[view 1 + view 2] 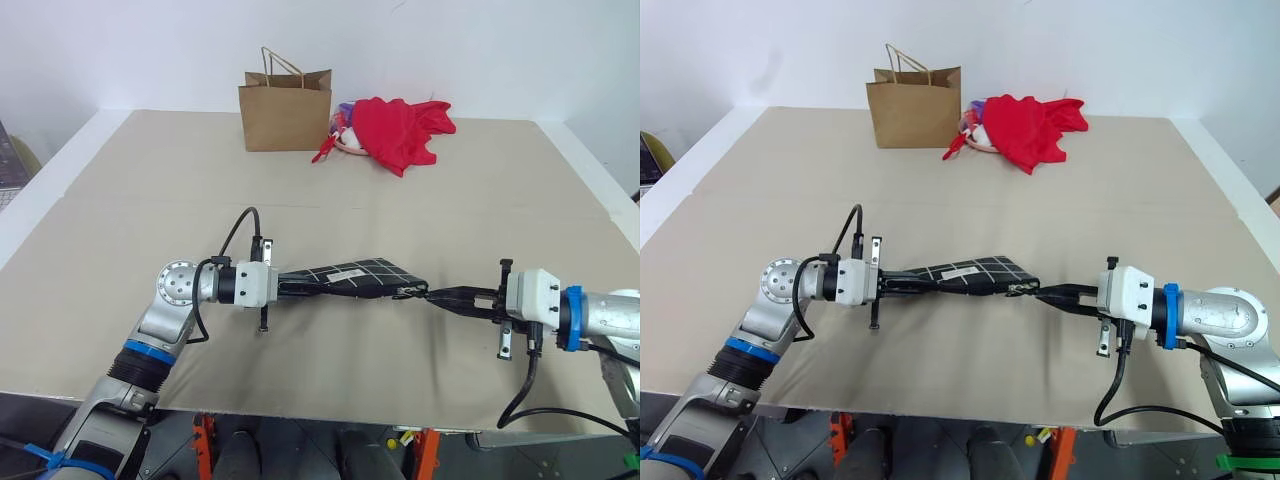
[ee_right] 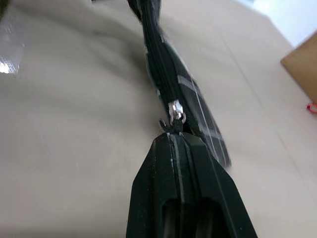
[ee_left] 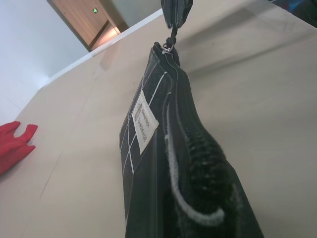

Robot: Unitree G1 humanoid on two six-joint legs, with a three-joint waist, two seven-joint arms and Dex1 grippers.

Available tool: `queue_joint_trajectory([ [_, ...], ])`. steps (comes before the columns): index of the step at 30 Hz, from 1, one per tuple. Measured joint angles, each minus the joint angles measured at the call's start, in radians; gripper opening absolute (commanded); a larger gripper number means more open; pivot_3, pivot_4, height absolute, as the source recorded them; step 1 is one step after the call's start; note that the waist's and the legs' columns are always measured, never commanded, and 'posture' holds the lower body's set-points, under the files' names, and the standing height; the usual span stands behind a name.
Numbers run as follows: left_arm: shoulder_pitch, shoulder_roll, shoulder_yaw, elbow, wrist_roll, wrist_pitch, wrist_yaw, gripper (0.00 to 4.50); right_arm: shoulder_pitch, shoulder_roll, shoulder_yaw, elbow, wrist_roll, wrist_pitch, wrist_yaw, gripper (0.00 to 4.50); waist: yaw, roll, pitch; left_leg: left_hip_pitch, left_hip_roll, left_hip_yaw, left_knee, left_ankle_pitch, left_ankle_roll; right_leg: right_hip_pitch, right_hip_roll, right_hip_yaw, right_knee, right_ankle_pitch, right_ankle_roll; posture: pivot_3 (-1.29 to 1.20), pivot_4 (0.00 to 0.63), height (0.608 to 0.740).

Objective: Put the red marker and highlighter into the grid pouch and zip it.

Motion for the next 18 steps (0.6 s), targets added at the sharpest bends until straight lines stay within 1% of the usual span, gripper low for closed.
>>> queue_joint_trajectory([
  [3,0.003,0.011,0.008,0.001,-0.023,0.005,-0.031,0.0,0.017,-0.002,-0.038,-0.019,0.01,0.075,-0.05,0.07,0.0,0.0,0.0,0.0,0.0,0.0,0.0,0.0,0.0,0.0,0.0,0.0,0.0,0.0,0.0,0.0,0.15,0.74],
  [8,0.006,0.012,0.008,-0.002,-0.043,0.021,-0.057,0.0,0.076,-0.005,-0.052,-0.052,0.008,0.081,-0.069,0.07,0.0,0.0,0.0,0.0,0.0,0.0,0.0,0.0,0.0,0.0,0.0,0.0,0.0,0.0,0.0,0.0,0.15,0.74],
  [10,0.007,0.012,0.008,-0.006,-0.051,0.059,-0.066,0.69,0.08,-0.004,-0.054,-0.066,0.01,0.091,-0.087,0.0,0.0,0.0,0.0,0.0,0.0,0.0,0.0,0.0,0.0,0.0,0.0,0.0,0.0,0.0,0.0,0.0,0.15,0.74],
  [12,0.011,0.019,0.008,-0.013,-0.067,0.114,-0.074,1.21,0.088,0.001,-0.064,-0.082,0.022,0.123,-0.108,0.0,-0.001,0.0,0.0,0.0,0.0,0.0,0.0,0.0,0.0,0.0,0.0,0.0,0.0,0.0,0.0,0.0,0.15,0.74],
  [13,0.014,0.024,0.008,-0.023,-0.076,0.145,-0.079,1.75,0.091,0.008,-0.073,-0.092,0.038,0.148,-0.116,0.0,-0.001,0.0,0.0,0.0,0.0,0.0,0.0,0.0,0.0,0.0,0.0,0.0,0.0,0.0,0.0,0.0,0.15,0.74],
  [14,0.017,0.03,0.008,-0.041,-0.092,0.187,-0.082,2.02,0.093,0.019,-0.08,-0.106,0.066,0.186,-0.133,0.33,-0.001,0.0,0.0,0.0,0.0,0.0,0.0,0.0,0.0,0.0,0.0,0.0,0.0,0.0,0.0,0.0,0.15,0.74],
  [16,0.024,0.047,0.011,-0.096,-0.127,0.289,-0.082,2.94,0.095,0.05,-0.097,-0.149,0.123,0.264,-0.179,1.01,-0.001,0.0,0.0,0.0,0.0,0.0,0.0,0.0,0.0,0.0,0.0,0.0,0.0,0.0,0.0,0.0,0.15,0.74],
  [17,0.03,0.059,0.016,-0.131,-0.146,0.342,-0.08,3.39,0.102,0.061,-0.104,-0.176,0.153,0.304,-0.202,1.42,-0.001,0.0,0.0,-0.001,0.0,0.0,0.0,0.0,0.0,0.0,0.0,0.0,0.0,0.0,0.0,0.0,0.15,0.74],
  [18,0.041,0.072,0.022,-0.16,-0.162,0.385,-0.076,3.97,0.111,0.069,-0.113,-0.195,0.174,0.336,-0.221,1.98,-0.001,0.0,0.0,-0.001,0.0,0.0,0.0,0.0,0.0,0.0,0.0,0.0,0.0,0.0,0.0,0.0,0.15,0.74],
])
